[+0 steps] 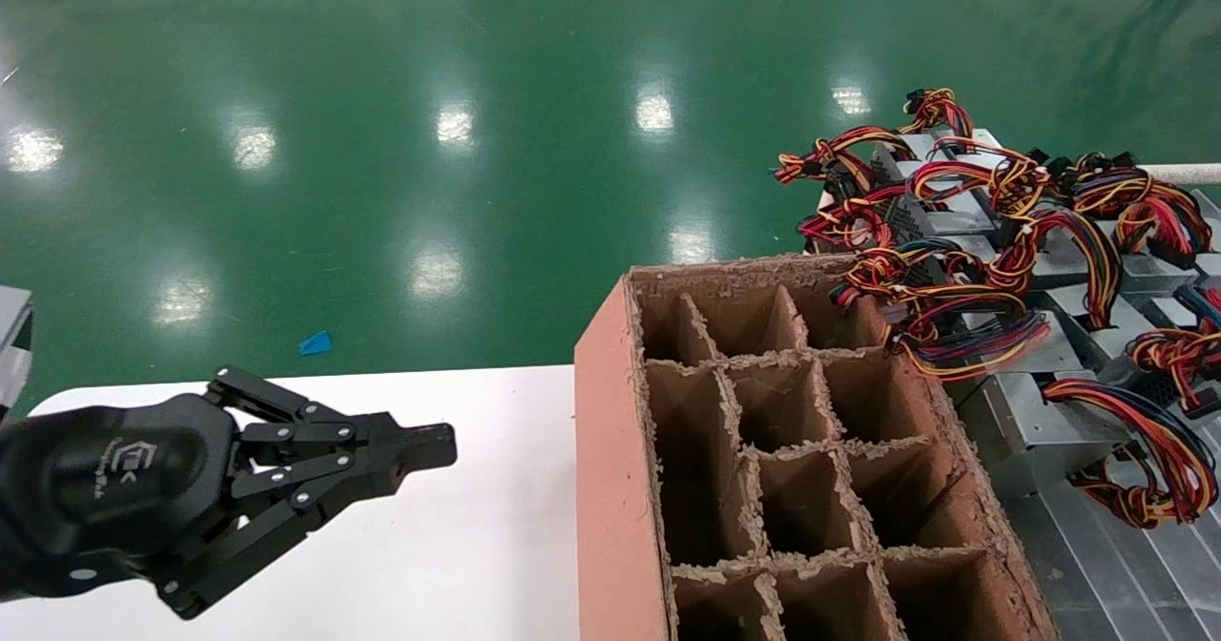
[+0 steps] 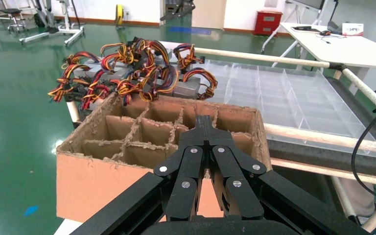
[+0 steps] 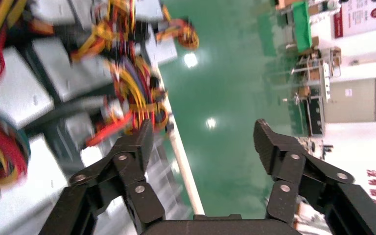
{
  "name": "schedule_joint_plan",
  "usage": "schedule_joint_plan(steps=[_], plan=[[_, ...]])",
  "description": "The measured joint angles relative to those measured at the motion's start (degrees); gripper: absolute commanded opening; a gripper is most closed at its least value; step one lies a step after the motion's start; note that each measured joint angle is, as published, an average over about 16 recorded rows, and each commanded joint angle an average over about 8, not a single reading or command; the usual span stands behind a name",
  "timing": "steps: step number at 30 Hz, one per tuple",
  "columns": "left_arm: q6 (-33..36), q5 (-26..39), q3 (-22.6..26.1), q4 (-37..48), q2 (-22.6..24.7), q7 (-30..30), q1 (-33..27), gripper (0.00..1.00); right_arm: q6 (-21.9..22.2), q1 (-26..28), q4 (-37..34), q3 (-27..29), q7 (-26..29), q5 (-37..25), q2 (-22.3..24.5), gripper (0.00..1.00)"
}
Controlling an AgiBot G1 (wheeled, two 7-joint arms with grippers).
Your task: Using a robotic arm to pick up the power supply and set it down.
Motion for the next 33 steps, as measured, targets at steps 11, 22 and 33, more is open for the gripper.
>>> schedule_joint_plan(steps=[11, 22, 33], plan=[[0.0, 0.0, 0.0, 0.0, 0.0, 0.0, 0.0, 0.41, -2.6, -11.3, 12.0, 1.8, 10.9, 11.0, -0.1, 1.00], [0.0, 0.0, 0.0, 0.0, 0.0, 0.0, 0.0, 1.00, -5.4, -23.3, 24.8, 3.7, 22.6, 22.7, -0.1, 1.00], [0.0, 0.0, 0.0, 0.0, 0.0, 0.0, 0.0, 1.00, -8.2, -35.3, 37.6, 5.6, 34.4, 34.4, -0.1, 1.00]])
